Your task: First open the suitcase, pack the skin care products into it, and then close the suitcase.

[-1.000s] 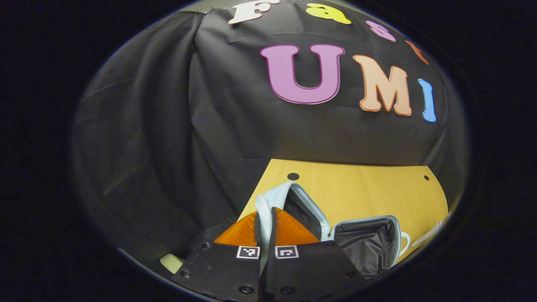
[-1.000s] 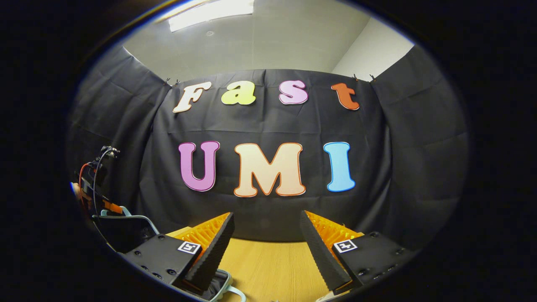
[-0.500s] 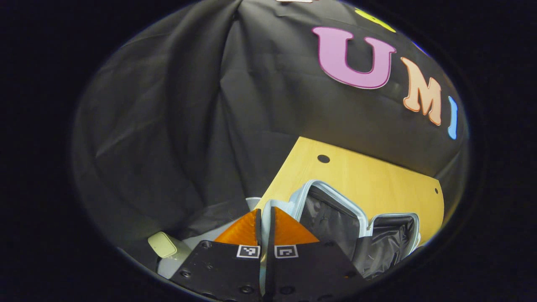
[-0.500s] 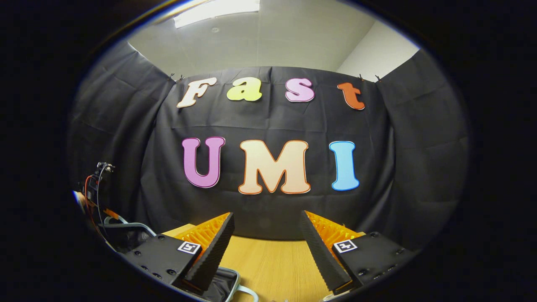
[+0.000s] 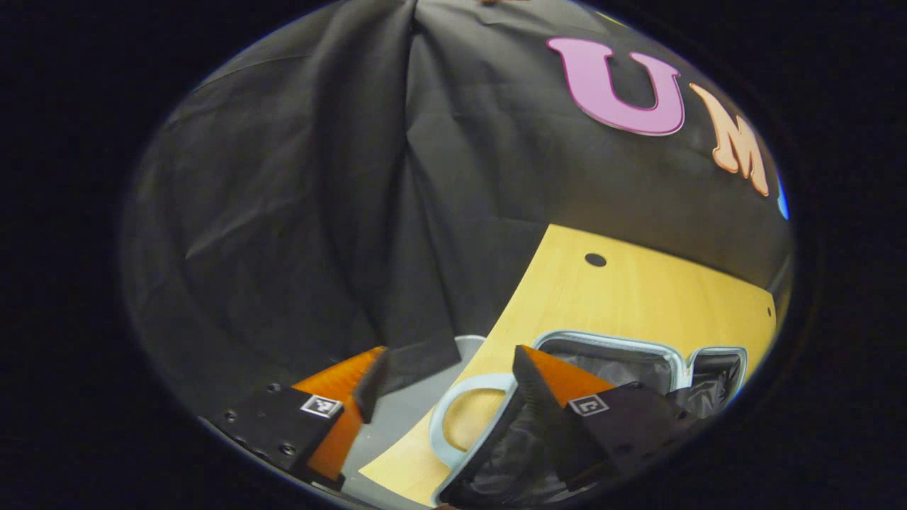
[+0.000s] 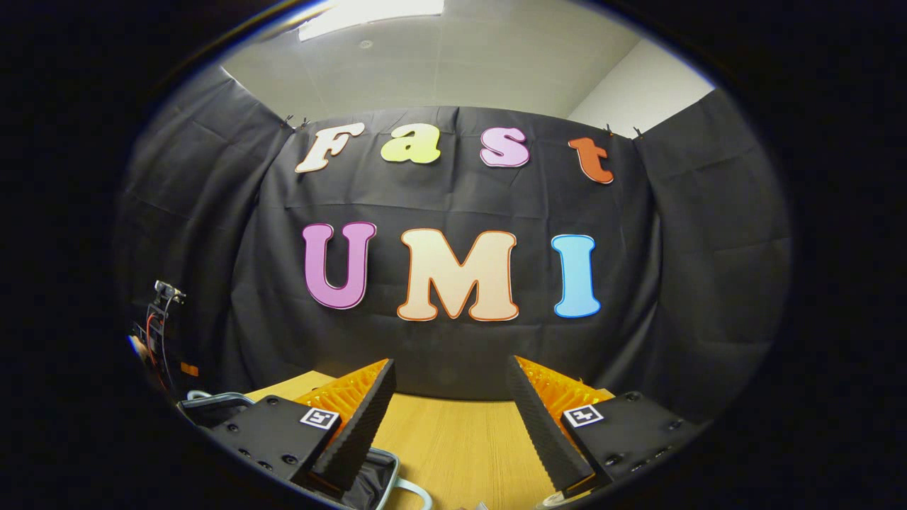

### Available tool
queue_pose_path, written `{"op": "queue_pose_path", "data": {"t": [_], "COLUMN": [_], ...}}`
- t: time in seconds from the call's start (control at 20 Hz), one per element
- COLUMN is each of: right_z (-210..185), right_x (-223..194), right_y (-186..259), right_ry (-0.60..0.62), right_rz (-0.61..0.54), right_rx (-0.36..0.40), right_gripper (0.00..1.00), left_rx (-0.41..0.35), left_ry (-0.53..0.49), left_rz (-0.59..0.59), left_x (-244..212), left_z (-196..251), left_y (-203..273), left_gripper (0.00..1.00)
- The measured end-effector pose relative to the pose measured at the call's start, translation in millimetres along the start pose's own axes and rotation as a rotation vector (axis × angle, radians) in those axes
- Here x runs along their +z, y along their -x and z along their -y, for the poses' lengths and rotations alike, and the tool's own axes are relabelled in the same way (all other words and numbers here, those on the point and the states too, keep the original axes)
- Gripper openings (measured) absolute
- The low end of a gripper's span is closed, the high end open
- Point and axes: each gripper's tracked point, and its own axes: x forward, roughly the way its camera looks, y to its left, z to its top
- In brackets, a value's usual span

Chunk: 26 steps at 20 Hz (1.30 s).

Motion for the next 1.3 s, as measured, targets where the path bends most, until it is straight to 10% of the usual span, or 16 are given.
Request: {"op": "queue_pose_path", "data": {"t": [0.45,1.3], "right_z": [47.7,186.8], "right_x": [11.4,2.0], "right_y": [15.0,48.1], "right_ry": [0.001,-0.042], "right_rz": [0.011,0.012], "right_rx": [0.018,0.011], "right_gripper": [0.99,0.99], "left_rx": [-0.07,-0.507], "left_ry": [-0.027,-0.102], "left_rz": [0.331,0.494], "left_x": [72.7,46.6], "left_z": [84.6,391.5], "left_y": [104.5,290.2], "left_gripper": [0.94,0.94]}}
